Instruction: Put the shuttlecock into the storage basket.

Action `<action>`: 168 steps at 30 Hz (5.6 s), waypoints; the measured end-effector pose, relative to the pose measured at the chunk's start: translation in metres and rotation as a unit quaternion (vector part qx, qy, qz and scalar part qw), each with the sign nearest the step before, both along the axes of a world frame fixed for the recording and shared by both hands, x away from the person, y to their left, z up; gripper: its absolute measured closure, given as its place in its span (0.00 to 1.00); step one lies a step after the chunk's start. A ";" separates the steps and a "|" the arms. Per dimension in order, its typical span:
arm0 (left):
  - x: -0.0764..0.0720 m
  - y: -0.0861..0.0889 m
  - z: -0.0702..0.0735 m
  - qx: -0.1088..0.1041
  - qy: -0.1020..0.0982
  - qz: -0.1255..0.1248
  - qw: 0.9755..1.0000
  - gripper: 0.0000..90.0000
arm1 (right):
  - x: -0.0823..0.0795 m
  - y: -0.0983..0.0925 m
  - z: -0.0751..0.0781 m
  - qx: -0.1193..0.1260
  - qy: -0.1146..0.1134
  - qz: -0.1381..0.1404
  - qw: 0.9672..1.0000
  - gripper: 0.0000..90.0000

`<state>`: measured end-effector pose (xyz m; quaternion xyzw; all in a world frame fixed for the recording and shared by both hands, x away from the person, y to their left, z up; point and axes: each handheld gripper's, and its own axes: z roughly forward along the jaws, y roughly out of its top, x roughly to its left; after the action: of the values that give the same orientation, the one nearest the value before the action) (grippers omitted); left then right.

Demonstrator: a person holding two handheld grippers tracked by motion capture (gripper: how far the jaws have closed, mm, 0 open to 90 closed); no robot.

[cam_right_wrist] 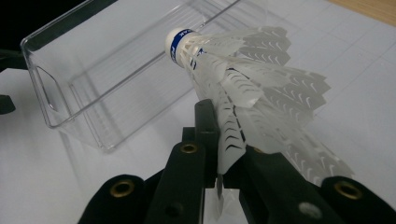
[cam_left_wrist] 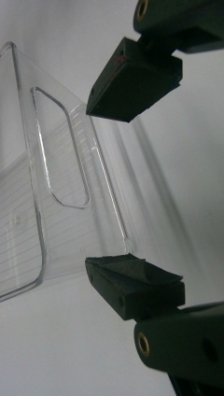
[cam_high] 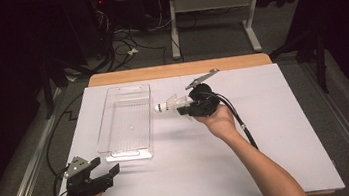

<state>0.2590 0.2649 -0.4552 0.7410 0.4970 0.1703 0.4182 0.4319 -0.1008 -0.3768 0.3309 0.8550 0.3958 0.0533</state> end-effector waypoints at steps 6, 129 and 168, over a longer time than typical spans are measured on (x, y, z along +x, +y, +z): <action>-0.001 -0.001 0.000 0.000 -0.001 -0.002 1.000 0.27 | -0.001 0.005 0.004 0.005 -0.002 0.003 1.000 0.99; 0.001 0.002 -0.001 -0.011 0.005 -0.006 1.000 0.27 | 0.040 0.140 0.007 -0.036 0.013 0.063 0.997 0.99; 0.002 0.002 -0.002 -0.010 0.006 -0.011 1.000 0.27 | 0.055 0.163 -0.023 -0.066 0.036 0.049 0.996 0.99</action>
<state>0.2606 0.2666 -0.4569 0.7429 0.4933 0.1564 0.4246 0.4866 0.0620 -0.3999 0.2984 0.8957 0.3287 0.0245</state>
